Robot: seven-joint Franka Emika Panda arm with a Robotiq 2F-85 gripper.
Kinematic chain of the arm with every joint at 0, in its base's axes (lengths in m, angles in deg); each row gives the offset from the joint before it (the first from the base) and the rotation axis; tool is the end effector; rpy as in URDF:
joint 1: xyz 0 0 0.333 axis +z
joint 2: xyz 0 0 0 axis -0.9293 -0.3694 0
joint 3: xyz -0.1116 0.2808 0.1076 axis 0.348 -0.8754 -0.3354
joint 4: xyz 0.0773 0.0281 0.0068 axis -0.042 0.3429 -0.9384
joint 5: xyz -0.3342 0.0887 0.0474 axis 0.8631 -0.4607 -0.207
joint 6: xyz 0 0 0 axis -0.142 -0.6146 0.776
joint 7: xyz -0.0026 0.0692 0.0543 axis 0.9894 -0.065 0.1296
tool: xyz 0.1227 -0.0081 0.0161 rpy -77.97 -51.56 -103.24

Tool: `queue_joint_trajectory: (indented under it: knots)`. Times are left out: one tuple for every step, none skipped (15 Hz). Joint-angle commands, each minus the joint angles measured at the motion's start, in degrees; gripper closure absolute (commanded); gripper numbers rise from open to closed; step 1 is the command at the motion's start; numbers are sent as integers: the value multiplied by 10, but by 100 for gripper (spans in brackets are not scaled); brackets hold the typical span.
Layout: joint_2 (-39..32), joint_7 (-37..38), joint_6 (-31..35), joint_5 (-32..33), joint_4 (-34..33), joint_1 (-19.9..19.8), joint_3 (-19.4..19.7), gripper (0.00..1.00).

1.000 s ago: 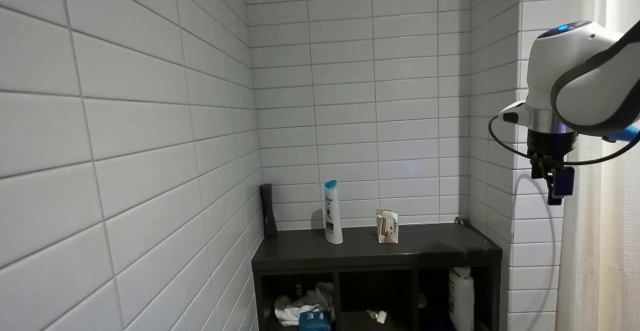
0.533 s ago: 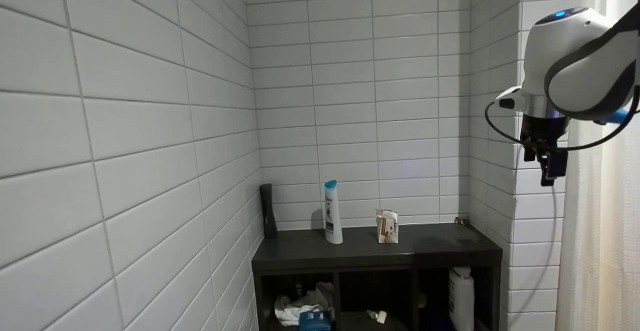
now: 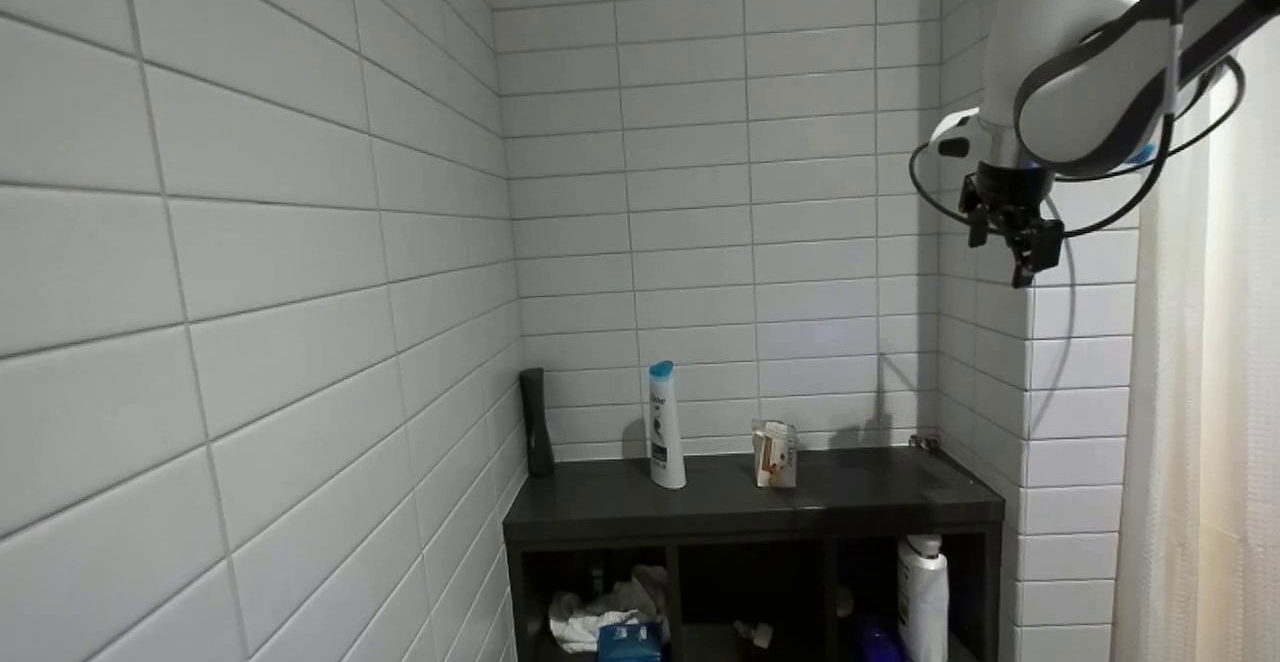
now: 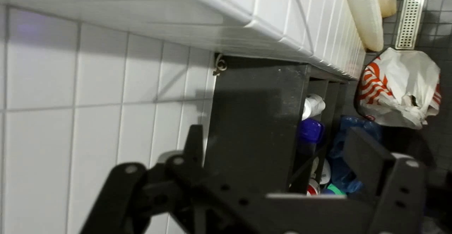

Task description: Pick up the dove box

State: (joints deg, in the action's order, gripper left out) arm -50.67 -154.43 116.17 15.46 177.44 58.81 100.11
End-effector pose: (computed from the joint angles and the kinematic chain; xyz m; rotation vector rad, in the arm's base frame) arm 0.4030 -0.1895 0.5018 2.1164 1.3753 0.1059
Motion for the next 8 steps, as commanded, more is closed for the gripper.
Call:
queue_joint_trajectory:
  knots:
    - [-46, -71, 16, -9, -58, 22, -7, 0]
    - [-54, -91, 26, -17, -67, 30, -8, 0]
    - [-63, -116, 42, -31, -72, 39, -6, 0]
    - [-71, -140, 58, -49, -76, 47, -5, 0]
    - [-82, -169, 76, -75, -79, 57, -4, 0]
    - [-92, -199, 92, -105, -80, 65, -4, 0]
    - [-98, -233, 110, -138, -75, 74, -3, 0]
    - [-108, -264, 121, -171, -75, 83, -4, 0]
